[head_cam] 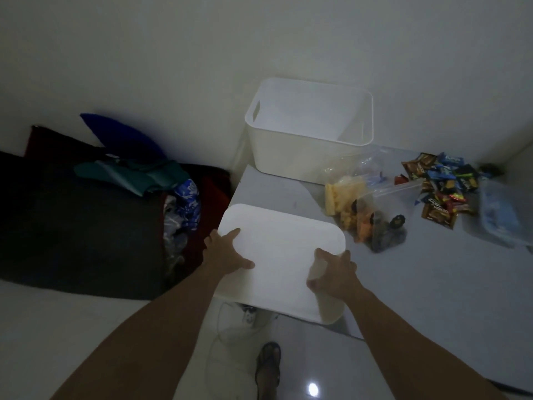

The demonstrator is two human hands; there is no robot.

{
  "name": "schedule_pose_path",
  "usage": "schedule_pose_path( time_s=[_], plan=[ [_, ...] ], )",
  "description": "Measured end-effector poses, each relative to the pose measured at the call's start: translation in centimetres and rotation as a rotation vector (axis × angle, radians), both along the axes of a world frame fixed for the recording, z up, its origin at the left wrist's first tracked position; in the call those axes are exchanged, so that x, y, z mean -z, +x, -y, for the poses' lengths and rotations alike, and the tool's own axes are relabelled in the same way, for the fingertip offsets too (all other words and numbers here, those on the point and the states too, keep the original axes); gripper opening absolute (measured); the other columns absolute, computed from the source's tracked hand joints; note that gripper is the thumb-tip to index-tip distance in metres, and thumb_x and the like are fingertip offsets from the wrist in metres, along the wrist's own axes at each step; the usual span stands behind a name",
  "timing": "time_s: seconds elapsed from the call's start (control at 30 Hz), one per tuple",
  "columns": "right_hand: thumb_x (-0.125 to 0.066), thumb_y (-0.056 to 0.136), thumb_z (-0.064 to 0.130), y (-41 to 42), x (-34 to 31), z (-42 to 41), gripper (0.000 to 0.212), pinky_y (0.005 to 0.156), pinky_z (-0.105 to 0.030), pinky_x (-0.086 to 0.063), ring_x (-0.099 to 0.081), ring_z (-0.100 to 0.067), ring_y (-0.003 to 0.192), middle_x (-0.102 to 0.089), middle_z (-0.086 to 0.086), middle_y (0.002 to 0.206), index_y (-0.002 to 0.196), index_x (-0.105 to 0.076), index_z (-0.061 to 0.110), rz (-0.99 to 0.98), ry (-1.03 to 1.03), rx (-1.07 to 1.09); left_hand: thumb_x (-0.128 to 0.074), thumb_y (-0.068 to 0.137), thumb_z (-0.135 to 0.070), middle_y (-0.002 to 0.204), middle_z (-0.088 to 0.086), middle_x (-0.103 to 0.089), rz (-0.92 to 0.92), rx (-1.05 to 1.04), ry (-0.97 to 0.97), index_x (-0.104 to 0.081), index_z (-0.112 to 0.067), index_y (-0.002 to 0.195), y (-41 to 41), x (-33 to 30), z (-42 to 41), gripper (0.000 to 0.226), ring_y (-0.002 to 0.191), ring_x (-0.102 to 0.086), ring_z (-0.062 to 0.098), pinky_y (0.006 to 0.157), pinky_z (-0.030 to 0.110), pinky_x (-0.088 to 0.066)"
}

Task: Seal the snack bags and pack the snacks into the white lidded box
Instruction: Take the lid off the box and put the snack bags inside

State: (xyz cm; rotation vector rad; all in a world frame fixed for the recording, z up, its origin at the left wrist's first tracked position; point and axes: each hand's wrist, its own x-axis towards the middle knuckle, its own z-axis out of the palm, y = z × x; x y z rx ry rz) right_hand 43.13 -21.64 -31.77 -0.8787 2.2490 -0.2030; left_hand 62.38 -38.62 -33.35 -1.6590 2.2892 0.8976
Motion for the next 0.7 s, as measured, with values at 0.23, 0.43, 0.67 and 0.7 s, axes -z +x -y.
schedule_pose_path(
  time_s=[0.23, 0.43, 0.67, 0.7],
  plan=[
    [-0.066, 0.078, 0.035, -0.1, 1.2, 0.6, 0.055, 0.093, -0.041, -0.042, -0.032, -0.038, 0.116, -0.024, -0.015, 0.126, 0.125, -0.039, 0.029, -0.033, 0.029, -0.013, -0.078, 0.067, -0.050, 0.156, 0.015, -0.003, 0.117, 0.032, 0.003, -0.017, -0.033, 0.148, -1.4, 1.2, 0.5, 0.103, 0.140, -0.010, 0.039, 0.111, 0.051, -0.023],
    [-0.073, 0.077, 0.039, -2.3, -0.5, 1.0, 0.077, 0.106, -0.039, -0.040, -0.038, -0.032, 0.132, -0.035, -0.011, 0.145, 0.143, -0.038, 0.023, 0.016, 0.072, -0.012, -0.076, 0.064, -0.057, 0.156, 0.017, -0.003, 0.254, 0.090, -0.040, -0.024, -0.022, 0.145, -4.1, -0.3, 1.1, 0.102, 0.142, -0.009, 0.039, 0.113, 0.054, -0.019],
    [-0.069, 0.081, 0.037, -7.8, -8.2, 3.1, 0.031, 0.078, -0.030, -0.052, -0.065, -0.023, 0.093, -0.065, -0.006, 0.104, 0.100, -0.065, 0.013, -0.220, -0.136, -0.041, -0.082, 0.067, -0.041, 0.137, 0.011, -0.053, -0.302, 0.118, -0.004, -0.049, -0.010, 0.135, -12.4, -5.9, 0.8, 0.081, 0.125, -0.050, 0.028, 0.103, 0.038, -0.043],
    [-0.066, 0.083, 0.032, -8.8, -9.4, 3.1, 0.020, 0.067, -0.025, -0.051, -0.067, -0.020, 0.077, -0.067, -0.003, 0.086, 0.089, -0.067, 0.013, -0.228, -0.162, -0.019, -0.081, 0.069, -0.037, 0.133, 0.010, -0.057, -0.363, 0.139, 0.001, -0.054, -0.009, 0.131, -13.8, -6.9, 0.4, 0.073, 0.120, -0.054, 0.026, 0.101, 0.036, -0.045]
  ],
)
